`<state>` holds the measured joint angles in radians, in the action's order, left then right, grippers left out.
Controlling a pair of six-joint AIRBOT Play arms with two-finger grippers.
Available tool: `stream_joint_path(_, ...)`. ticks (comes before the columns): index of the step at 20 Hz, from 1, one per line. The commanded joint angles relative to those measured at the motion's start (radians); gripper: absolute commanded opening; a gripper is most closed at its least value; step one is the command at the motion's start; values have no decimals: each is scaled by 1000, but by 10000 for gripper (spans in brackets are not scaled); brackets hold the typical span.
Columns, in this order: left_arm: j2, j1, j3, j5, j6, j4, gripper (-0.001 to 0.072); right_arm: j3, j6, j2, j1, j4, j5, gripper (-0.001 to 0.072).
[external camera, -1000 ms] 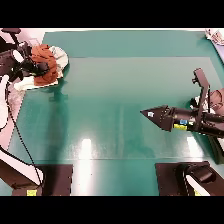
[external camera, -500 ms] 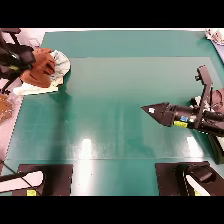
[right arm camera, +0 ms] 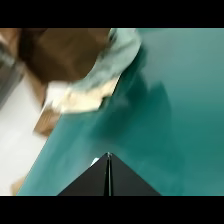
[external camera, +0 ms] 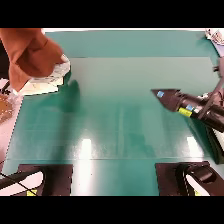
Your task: Fold the shirts.
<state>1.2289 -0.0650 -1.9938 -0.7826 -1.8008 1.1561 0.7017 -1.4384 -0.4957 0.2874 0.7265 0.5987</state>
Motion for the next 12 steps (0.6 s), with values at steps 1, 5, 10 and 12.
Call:
stream_joint_path(1,0,114,-89,80,2,-215,25,1,-1,45,-113,32,-193,22)
stream_joint_path(5,50,363,-79,134,2,-233,25,1,-1,113,-386,26,-248,22)
stream_joint_path(10,229,628,-76,172,-5,-264,26,1,-2,167,-751,24,-253,22)
stream_joint_path(12,278,708,-77,278,-4,-352,25,1,-2,188,-827,15,-278,22)
